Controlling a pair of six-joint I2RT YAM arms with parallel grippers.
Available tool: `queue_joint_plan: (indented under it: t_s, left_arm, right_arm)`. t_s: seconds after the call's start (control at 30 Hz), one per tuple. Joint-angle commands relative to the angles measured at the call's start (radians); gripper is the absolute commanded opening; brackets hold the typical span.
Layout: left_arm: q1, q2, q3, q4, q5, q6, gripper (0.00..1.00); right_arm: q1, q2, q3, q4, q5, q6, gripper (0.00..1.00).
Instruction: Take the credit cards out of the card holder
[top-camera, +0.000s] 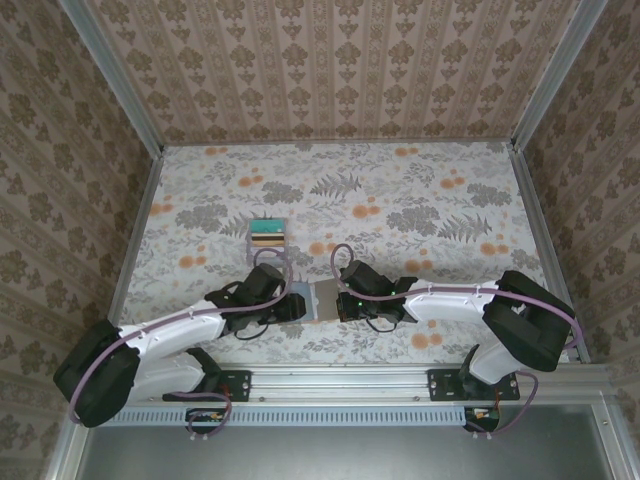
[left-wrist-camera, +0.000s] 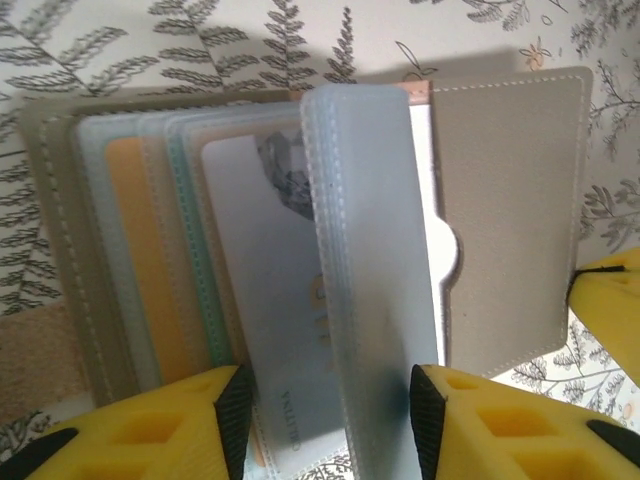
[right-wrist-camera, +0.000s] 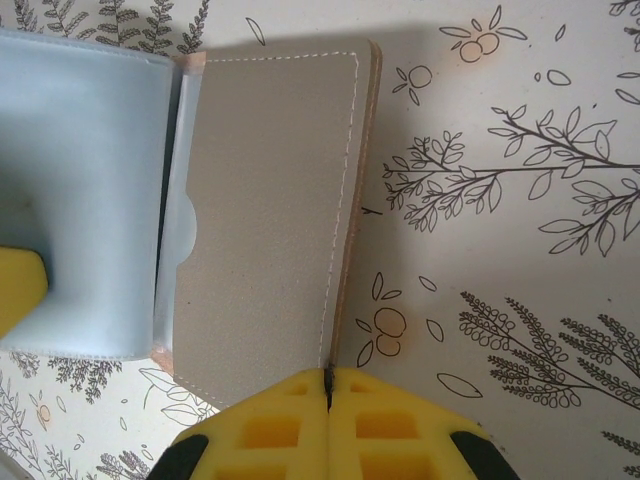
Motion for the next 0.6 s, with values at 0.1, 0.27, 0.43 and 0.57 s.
queue_joint_plan:
  t_s: [0.1,0.27,0.43,0.57]
  left_arm:
    - [-0.025,0.000,0.042,0.051,0.047,0.019,0.56]
    - [-0.057,0.024,0.086,0.056,0.043,0.028,0.63]
    - [-0.080,0.049,0.127,0.021,0.014,0.038,0.65]
    - [-0.080,0.049,0.151,-0.073,-0.044,0.043,0.65]
  right_arm:
    - [0.001,0.016,-0.014,0.028,0.002,0.011,0.01]
    - [0.001,0.013,-0.019,0.031,0.007,0.014,0.12]
    - [0.000,-0.002,-0.027,0.029,0.021,0.021,0.29]
    - [-0.001,-0.031,-0.036,0.015,0.045,0.026,0.40]
